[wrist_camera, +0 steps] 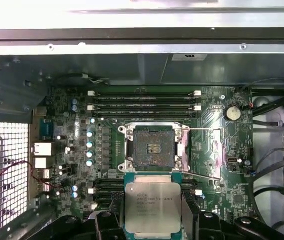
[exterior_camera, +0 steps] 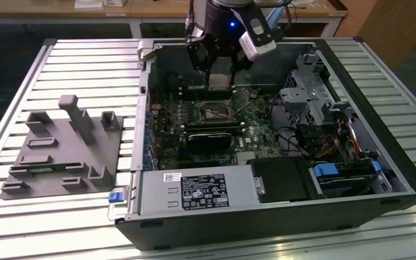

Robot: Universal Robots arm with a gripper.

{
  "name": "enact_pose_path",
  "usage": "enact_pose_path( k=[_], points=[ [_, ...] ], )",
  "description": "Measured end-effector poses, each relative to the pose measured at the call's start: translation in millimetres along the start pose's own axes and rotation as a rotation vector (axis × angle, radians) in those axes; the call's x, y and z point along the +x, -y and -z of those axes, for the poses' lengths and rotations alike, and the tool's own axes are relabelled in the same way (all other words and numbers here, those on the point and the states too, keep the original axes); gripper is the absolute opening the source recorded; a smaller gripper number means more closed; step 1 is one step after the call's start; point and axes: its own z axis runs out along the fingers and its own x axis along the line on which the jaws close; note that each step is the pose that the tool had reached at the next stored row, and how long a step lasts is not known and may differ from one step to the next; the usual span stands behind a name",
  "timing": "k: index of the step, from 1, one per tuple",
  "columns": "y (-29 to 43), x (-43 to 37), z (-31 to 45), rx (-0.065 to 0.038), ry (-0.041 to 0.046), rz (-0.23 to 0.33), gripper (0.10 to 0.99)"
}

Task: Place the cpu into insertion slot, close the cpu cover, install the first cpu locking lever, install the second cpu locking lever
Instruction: 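Place the cpu into insertion slot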

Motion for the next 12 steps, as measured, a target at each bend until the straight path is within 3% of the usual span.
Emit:
enact_pose_path(
  k=[12],
  points=[
    [0.9,-0.3,-18.8,0.000,0.0000,0.000,0.541]
  ],
)
